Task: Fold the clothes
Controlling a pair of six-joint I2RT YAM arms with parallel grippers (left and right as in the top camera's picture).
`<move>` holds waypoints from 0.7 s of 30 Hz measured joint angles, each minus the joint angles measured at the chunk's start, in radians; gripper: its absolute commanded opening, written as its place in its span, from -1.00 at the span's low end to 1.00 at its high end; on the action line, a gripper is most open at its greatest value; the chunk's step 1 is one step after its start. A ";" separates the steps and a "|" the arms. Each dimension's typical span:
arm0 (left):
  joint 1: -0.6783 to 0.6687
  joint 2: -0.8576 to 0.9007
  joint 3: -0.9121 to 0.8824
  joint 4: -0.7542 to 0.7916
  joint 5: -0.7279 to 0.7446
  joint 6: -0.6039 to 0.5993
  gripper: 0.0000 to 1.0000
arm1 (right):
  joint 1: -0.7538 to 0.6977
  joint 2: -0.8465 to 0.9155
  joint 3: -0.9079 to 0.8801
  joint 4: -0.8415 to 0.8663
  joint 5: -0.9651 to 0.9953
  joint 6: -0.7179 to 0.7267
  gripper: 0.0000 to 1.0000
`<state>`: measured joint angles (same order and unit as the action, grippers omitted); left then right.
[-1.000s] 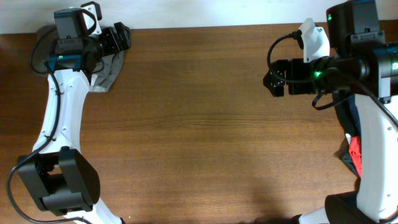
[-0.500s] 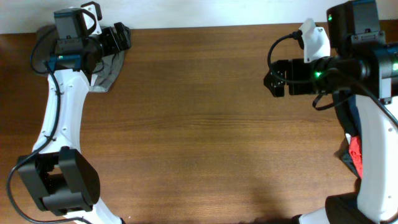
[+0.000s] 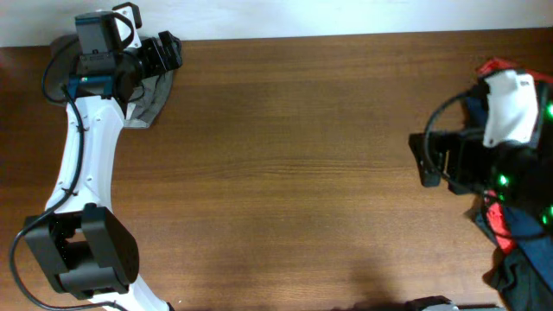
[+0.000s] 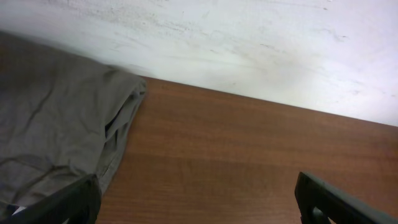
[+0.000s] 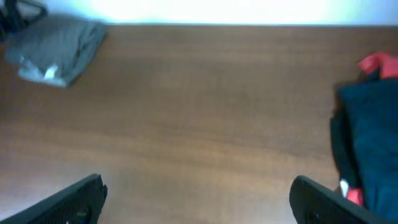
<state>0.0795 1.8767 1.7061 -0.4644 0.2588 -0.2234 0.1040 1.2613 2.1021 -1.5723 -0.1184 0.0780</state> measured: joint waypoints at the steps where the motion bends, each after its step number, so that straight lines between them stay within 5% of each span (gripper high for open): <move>1: 0.000 0.000 0.000 0.000 0.000 0.000 0.98 | -0.023 -0.037 -0.062 0.051 0.005 0.000 0.97; 12: 0.000 0.000 0.000 -0.004 0.003 0.000 0.98 | -0.208 -0.439 -0.904 0.598 0.021 -0.013 0.97; 21: 0.000 0.000 0.000 -0.003 0.003 0.000 0.99 | -0.259 -0.908 -1.534 1.009 -0.100 -0.200 0.97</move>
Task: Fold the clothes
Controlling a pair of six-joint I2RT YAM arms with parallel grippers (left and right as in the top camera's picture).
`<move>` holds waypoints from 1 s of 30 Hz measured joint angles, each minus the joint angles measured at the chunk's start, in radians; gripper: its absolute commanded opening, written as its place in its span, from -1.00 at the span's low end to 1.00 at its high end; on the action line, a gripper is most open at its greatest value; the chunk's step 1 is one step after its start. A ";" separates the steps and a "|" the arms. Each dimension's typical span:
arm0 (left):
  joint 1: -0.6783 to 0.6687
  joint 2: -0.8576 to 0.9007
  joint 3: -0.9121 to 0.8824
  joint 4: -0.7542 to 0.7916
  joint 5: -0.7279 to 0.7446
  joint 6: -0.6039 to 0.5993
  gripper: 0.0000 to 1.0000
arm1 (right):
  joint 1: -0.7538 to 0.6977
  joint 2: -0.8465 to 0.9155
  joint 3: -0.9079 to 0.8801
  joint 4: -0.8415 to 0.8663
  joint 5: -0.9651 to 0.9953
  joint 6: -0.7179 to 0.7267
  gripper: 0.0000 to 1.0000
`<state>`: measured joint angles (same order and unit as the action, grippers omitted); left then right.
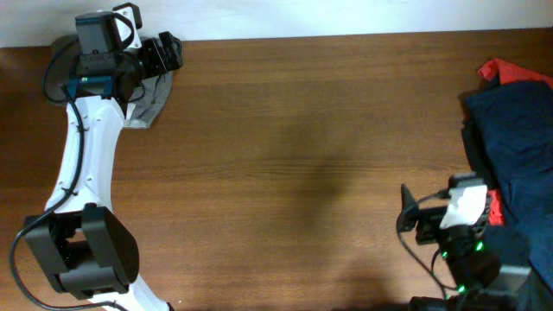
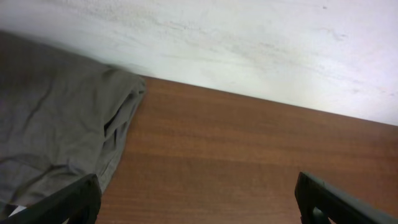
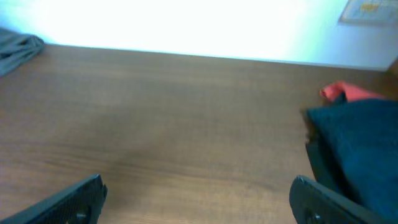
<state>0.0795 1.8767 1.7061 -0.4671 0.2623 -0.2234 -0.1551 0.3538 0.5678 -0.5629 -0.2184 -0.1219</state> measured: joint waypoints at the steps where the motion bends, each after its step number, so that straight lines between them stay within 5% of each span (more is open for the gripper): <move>1: 0.000 0.000 0.000 -0.001 0.000 0.000 0.98 | -0.003 -0.045 -0.048 0.028 -0.007 -0.010 0.97; 10: 0.000 0.000 0.000 -0.001 0.000 0.000 0.98 | -0.004 -0.330 -0.290 0.238 -0.031 -0.040 0.97; 30: 0.000 0.000 0.000 -0.001 0.000 0.000 0.98 | 0.133 -0.339 -0.488 0.676 0.129 -0.007 0.97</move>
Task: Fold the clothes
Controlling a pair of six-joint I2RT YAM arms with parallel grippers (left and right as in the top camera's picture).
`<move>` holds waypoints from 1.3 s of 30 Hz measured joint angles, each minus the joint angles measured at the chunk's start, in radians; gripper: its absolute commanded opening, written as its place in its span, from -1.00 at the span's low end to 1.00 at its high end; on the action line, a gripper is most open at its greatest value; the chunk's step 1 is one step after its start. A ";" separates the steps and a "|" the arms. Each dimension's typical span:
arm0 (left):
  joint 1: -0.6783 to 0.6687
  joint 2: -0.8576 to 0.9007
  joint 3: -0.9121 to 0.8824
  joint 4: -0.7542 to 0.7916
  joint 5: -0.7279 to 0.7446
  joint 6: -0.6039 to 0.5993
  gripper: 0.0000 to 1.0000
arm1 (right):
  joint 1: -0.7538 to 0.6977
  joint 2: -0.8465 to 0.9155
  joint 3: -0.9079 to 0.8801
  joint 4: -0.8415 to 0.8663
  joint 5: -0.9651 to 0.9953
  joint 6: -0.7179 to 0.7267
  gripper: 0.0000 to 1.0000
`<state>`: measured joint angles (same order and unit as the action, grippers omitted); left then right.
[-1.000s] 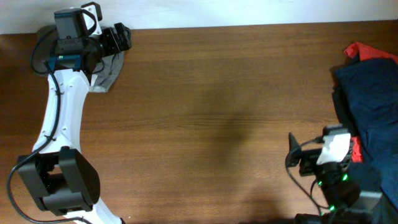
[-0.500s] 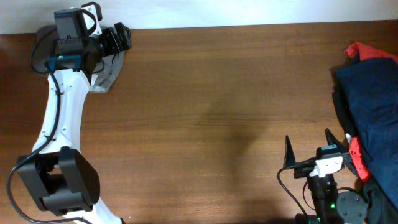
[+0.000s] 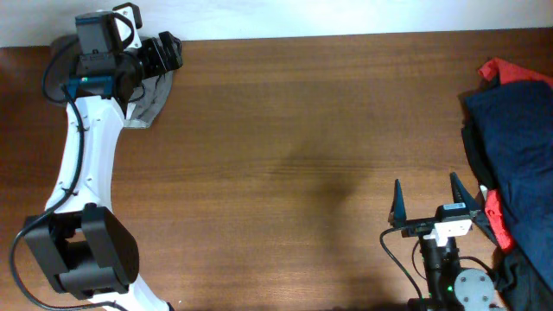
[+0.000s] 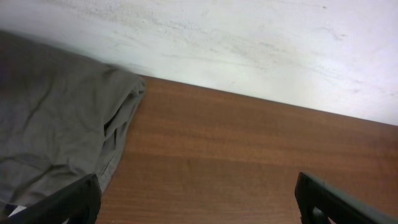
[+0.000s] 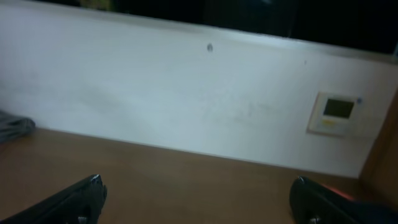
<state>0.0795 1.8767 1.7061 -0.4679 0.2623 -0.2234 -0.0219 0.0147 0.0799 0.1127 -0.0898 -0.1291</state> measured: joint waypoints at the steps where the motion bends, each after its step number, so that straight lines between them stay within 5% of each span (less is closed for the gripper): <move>1: 0.000 0.000 0.000 0.000 0.000 0.000 0.98 | 0.004 0.000 -0.018 0.024 0.000 0.000 0.97; 11: 0.000 0.000 0.000 0.000 0.000 0.000 0.98 | 0.070 0.000 -0.070 0.052 0.069 -0.001 0.97; 22: 0.000 0.000 0.000 0.000 0.000 0.000 0.98 | 0.064 -0.002 -0.070 -0.180 0.106 -0.001 0.97; 39: 0.000 0.000 0.000 0.000 0.000 0.000 0.99 | 0.064 -0.002 -0.070 -0.185 0.105 -0.002 0.97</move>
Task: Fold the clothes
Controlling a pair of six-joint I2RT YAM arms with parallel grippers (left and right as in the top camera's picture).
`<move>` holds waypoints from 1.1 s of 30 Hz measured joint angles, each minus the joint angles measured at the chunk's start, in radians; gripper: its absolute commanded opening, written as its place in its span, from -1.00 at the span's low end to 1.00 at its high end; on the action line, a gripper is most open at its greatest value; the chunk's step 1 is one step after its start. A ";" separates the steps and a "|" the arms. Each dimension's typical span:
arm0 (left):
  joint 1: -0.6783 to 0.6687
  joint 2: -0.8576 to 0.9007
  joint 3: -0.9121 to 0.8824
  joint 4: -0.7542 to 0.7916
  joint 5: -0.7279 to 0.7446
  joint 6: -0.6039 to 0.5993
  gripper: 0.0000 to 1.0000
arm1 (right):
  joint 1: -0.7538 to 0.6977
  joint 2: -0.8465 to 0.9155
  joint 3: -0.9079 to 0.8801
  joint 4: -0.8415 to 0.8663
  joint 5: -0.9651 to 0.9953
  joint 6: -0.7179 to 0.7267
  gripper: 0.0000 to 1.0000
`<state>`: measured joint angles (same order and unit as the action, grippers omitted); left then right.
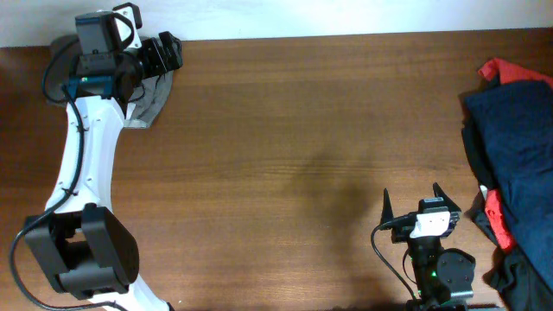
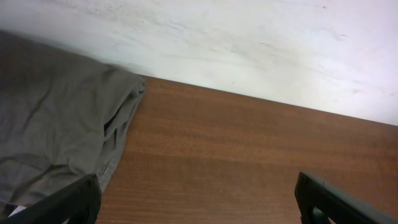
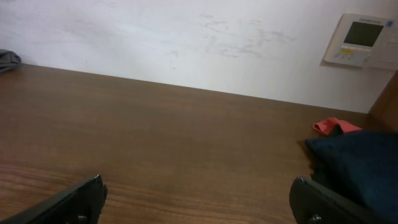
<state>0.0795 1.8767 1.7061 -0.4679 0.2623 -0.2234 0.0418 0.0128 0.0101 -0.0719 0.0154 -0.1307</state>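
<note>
A folded grey garment (image 1: 149, 97) lies at the table's far left corner, mostly under my left arm, and fills the left of the left wrist view (image 2: 56, 143). My left gripper (image 1: 168, 52) hovers at its right edge, open and holding nothing (image 2: 196, 202). A heap of dark blue clothes (image 1: 514, 130) with a red piece (image 1: 499, 71) lies at the right edge, also seen in the right wrist view (image 3: 360, 162). My right gripper (image 1: 413, 204) stands open near the front edge, left of the heap, empty (image 3: 199, 202).
The brown wooden table (image 1: 311, 130) runs between the grey garment and the blue heap. A white wall (image 3: 186, 37) with a thermostat panel (image 3: 360, 38) stands behind the far edge. More dark cloth (image 1: 523, 276) lies at the front right corner.
My right gripper has shifted a little left and nearer the front edge, and its camera now looks lower, showing the table and the blue heap. The left arm has not moved.
My right gripper was open by the blue heap at mid right. Then it stood lower, by the front of the heap, then near the front edge looking at the wall. Now it sits there, open, facing across the table. The left gripper stayed open by the grey garment throughout.
</note>
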 measured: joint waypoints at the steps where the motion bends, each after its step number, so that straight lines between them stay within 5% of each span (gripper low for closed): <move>1: 0.000 0.000 0.000 0.000 0.000 0.000 0.98 | 0.000 0.000 0.000 0.000 0.000 0.000 0.97; 23: 0.000 0.000 0.000 -0.009 -0.005 0.000 0.98 | 0.000 0.000 0.000 0.000 0.000 0.000 0.97; 33: -0.047 -0.093 -0.058 -0.397 -0.130 0.000 0.98 | 0.000 0.000 0.000 0.000 0.000 0.001 0.97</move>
<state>0.0326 1.7836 1.6485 -0.8650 0.1326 -0.2230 0.0418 0.0128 0.0101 -0.0719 0.0158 -0.1295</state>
